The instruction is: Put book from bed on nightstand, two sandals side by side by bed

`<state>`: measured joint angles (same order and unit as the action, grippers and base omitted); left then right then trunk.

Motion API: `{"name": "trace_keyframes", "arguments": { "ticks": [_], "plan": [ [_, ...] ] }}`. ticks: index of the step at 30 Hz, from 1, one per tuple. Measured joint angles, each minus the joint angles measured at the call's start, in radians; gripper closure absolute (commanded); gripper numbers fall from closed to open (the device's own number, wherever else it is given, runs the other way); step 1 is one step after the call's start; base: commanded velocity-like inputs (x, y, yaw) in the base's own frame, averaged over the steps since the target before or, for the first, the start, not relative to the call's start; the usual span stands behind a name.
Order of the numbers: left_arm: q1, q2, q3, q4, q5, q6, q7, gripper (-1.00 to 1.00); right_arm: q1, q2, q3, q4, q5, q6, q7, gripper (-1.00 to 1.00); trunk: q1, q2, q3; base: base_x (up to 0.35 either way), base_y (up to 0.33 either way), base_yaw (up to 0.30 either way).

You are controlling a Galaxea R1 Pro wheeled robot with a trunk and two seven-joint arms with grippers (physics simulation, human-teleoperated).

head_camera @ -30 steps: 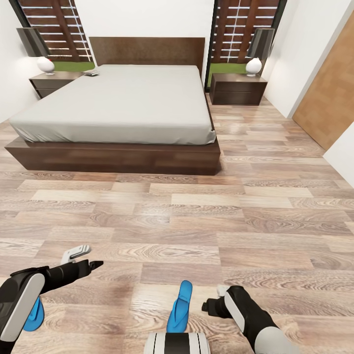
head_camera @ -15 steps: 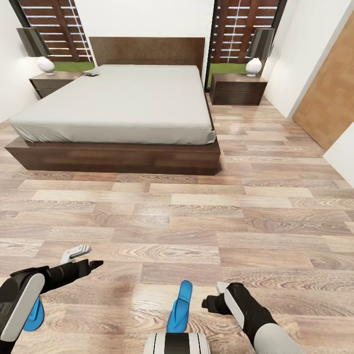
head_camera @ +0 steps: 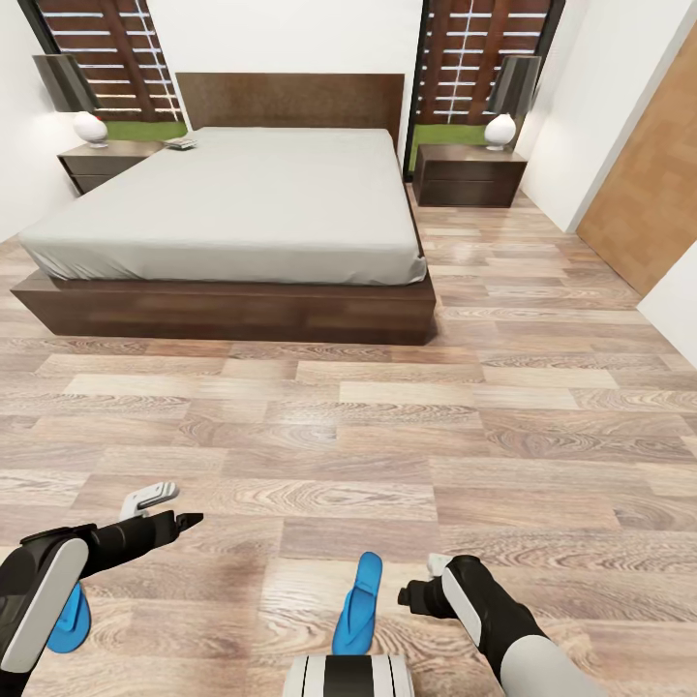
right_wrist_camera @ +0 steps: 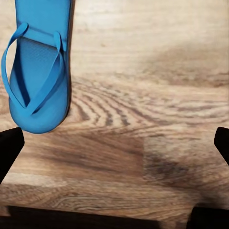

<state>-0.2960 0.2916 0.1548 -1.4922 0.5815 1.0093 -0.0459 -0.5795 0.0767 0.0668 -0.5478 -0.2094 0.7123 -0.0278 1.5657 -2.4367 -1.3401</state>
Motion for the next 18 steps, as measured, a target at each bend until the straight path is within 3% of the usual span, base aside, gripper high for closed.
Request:
{"name": "trace_keyframes", "arguments": {
  "ticks": [18],
  "plan": [
    [0.000,-0.001,-0.001,0.000,-0.001,-0.001,0.000,-1.00,0.000,0.004,0.002,0.000,0.000,0.000,0.000,-1.00,0.000,0.000,-0.002,0.000,0.004,0.000]
  ]
}}
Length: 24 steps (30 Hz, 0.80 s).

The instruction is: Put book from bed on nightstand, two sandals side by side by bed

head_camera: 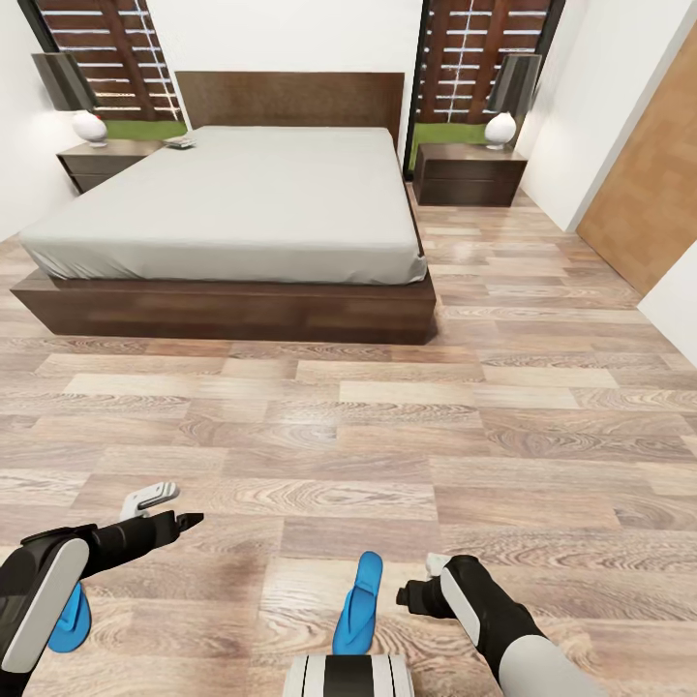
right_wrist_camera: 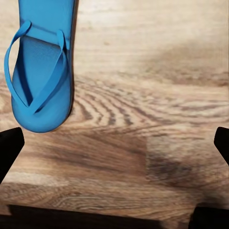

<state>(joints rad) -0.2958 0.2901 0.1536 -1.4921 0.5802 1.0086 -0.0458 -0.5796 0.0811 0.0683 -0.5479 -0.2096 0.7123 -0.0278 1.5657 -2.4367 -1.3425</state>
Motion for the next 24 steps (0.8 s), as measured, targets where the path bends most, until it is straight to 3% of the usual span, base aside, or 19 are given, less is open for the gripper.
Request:
{"name": "trace_keyframes", "arguments": {
  "ticks": [16,24],
  "plan": [
    [0.000,-0.002,-0.027,0.001,-0.001,-0.019,0.000,-1.00,0.000,0.003,0.002,0.000,0.000,0.000,0.000,-1.00,0.000,0.000,-0.010,0.001,0.003,0.000],
    [0.000,-0.002,-0.030,0.001,-0.002,-0.026,0.000,-1.00,0.000,0.004,0.003,0.000,0.000,0.000,0.000,-1.00,0.000,0.000,-0.011,0.049,0.102,0.000]
  ]
}}
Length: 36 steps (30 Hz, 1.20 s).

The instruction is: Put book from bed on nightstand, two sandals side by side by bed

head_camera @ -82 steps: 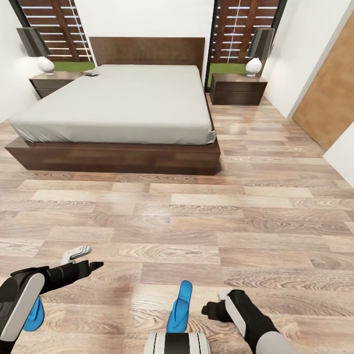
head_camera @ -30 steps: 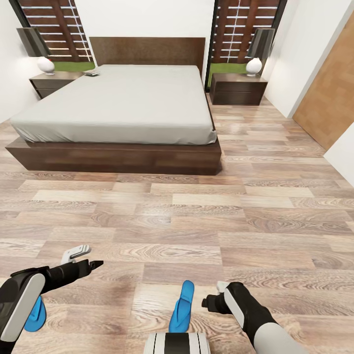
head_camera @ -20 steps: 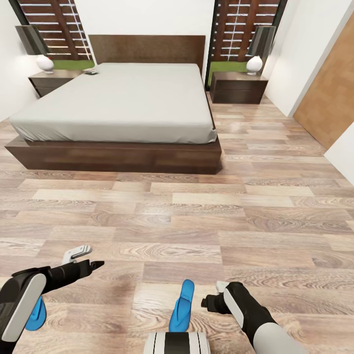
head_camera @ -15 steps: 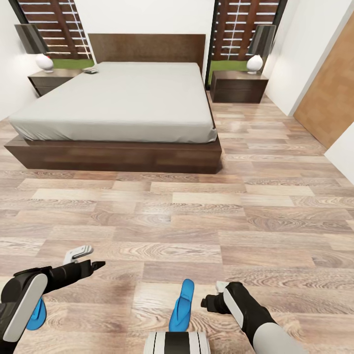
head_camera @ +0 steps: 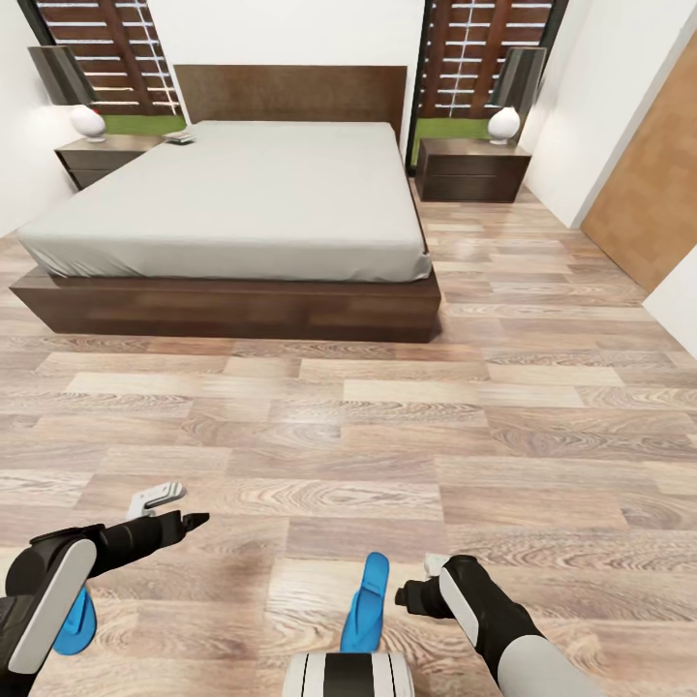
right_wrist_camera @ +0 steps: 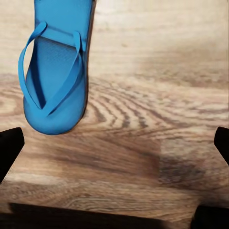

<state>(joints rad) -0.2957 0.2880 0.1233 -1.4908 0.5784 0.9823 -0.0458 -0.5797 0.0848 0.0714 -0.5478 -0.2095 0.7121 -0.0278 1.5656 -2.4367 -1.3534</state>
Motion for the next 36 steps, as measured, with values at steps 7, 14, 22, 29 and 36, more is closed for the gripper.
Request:
{"name": "trace_keyframes", "arguments": {
  "ticks": [7,14,22,29,36],
  "plan": [
    [0.000,0.000,-0.020,0.000,0.000,-0.002,0.000,-1.00,0.000,0.000,0.008,0.000,0.000,0.000,0.001,-1.00,0.000,0.000,0.000,0.016,0.035,0.000],
    [0.000,0.000,-0.031,0.000,-0.001,-0.003,0.002,-1.00,0.000,0.000,0.025,0.000,0.000,0.000,0.001,-1.00,0.000,0.000,0.000,0.004,0.008,0.000],
    [0.000,-0.001,-0.035,0.001,-0.002,-0.004,0.003,-1.00,0.000,0.000,0.031,0.000,0.000,0.000,0.001,-1.00,0.000,0.000,0.000,0.011,0.002,0.000],
    [0.000,-0.001,-0.036,0.003,-0.002,-0.014,0.002,-1.00,0.000,0.000,0.035,0.000,0.000,0.000,0.001,-1.00,0.000,0.000,0.000,0.102,0.001,0.000],
    [0.000,-0.001,-0.038,0.009,-0.001,-0.030,0.002,-1.00,0.000,0.000,0.036,0.000,0.000,0.000,0.001,-1.00,0.000,0.000,0.000,0.117,0.000,0.000]
  ]
}}
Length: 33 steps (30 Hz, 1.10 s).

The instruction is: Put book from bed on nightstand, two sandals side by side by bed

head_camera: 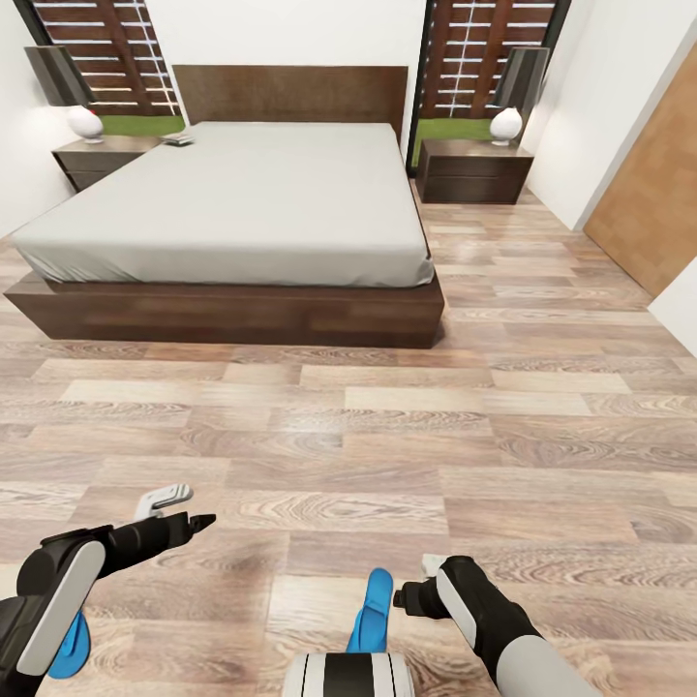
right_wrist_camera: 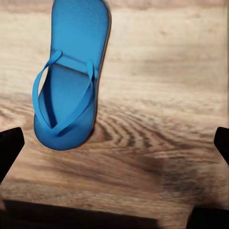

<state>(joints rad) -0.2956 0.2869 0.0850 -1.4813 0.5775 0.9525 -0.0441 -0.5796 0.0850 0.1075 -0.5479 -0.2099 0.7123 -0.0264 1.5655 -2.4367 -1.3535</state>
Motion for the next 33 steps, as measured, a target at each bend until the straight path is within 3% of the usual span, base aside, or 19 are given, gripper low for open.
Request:
{"name": "trace_keyframes", "arguments": {
  "ticks": [12,33],
  "plan": [
    [0.000,0.001,-0.036,0.004,-0.001,-0.008,0.001,-1.00,0.000,0.000,0.001,0.000,0.000,0.000,0.000,-1.00,0.000,0.000,0.000,0.103,0.000,0.000],
    [0.000,0.002,-0.043,0.005,-0.001,-0.009,0.001,-1.00,0.000,0.000,0.001,0.000,0.000,0.000,0.000,-1.00,0.000,0.000,0.000,0.045,0.013,0.000]
  ]
}}
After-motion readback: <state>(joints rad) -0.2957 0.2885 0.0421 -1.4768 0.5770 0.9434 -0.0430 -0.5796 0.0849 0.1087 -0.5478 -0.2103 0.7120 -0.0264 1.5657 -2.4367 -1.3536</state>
